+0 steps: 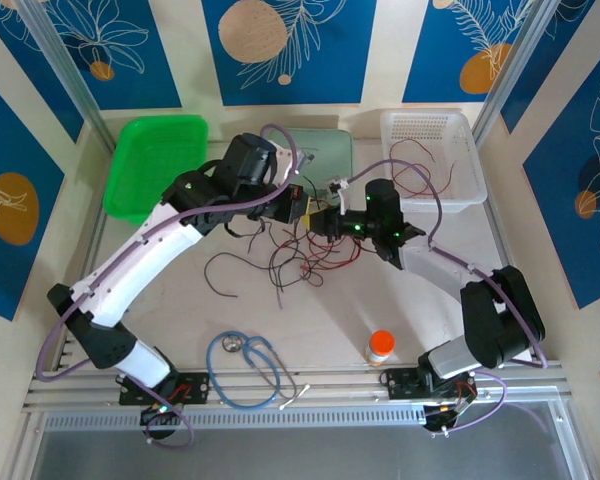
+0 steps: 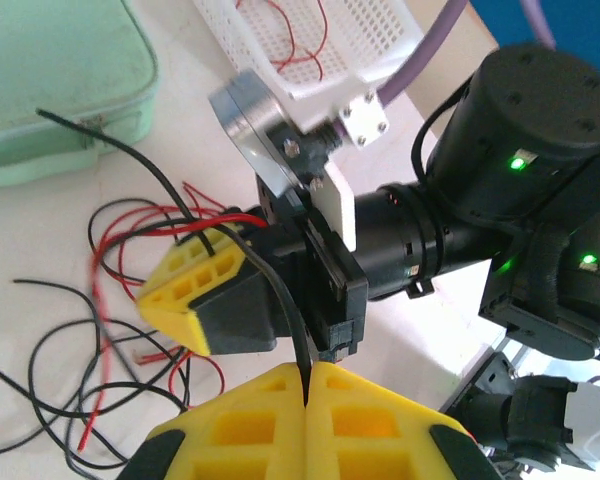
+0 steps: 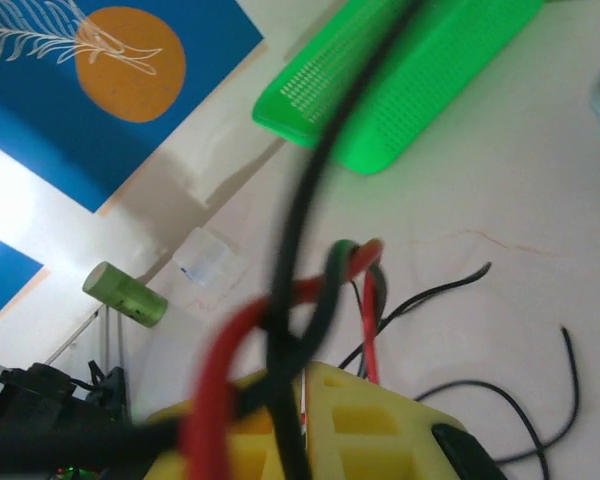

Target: Untangle the cables

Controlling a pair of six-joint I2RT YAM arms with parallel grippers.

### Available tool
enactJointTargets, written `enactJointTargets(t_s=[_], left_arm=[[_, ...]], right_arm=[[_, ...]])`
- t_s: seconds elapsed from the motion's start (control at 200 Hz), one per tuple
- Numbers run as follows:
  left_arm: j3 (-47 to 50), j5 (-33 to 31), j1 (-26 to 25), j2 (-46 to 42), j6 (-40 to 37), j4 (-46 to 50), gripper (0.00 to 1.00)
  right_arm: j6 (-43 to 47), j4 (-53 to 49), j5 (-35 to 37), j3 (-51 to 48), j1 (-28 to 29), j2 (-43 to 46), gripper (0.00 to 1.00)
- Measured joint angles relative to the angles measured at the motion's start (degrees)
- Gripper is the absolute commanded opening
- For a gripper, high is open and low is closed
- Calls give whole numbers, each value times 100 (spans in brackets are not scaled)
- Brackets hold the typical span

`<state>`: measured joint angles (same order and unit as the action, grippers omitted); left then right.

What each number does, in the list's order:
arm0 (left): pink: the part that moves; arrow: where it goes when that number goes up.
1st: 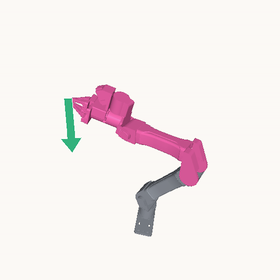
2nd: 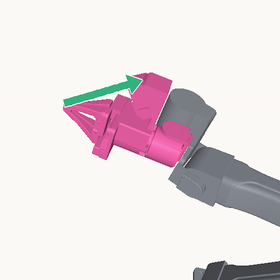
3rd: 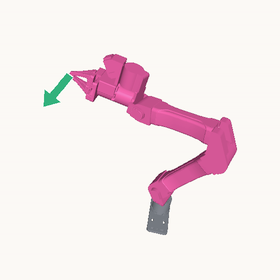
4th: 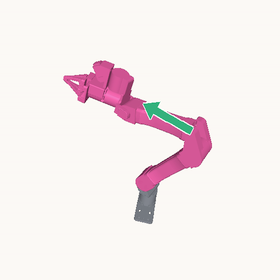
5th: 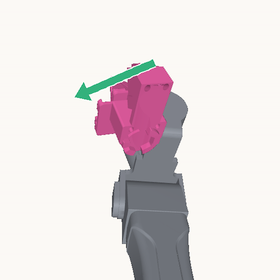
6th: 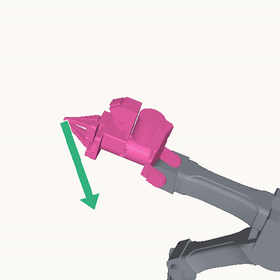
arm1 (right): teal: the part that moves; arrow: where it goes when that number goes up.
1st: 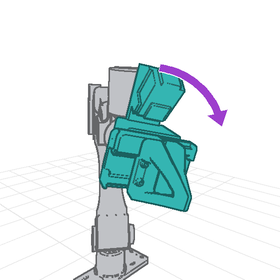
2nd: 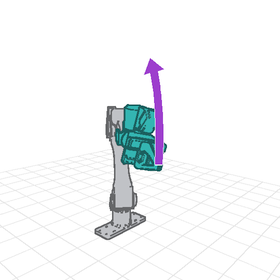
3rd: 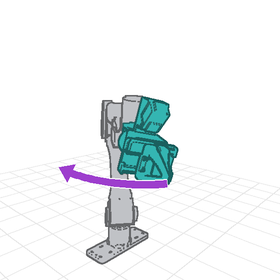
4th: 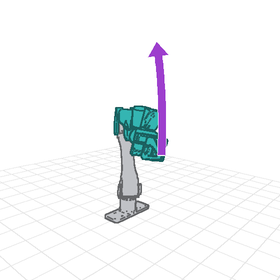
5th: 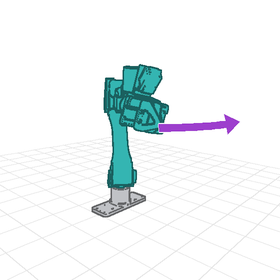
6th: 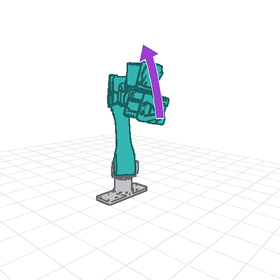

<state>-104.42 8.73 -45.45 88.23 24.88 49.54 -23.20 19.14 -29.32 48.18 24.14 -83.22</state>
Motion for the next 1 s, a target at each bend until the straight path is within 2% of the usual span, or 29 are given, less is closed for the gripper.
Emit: enactJointTargets(t_s=[0.475,1.0], left_arm=[[-1443,-942,0,-70,-487,778,0],[-1738,-2009,7,-608,-881,669,0]], right_arm=[[-153,74,343,-739,-125,168,0],[-579,-153,1132,-1425,-48,157,0]])
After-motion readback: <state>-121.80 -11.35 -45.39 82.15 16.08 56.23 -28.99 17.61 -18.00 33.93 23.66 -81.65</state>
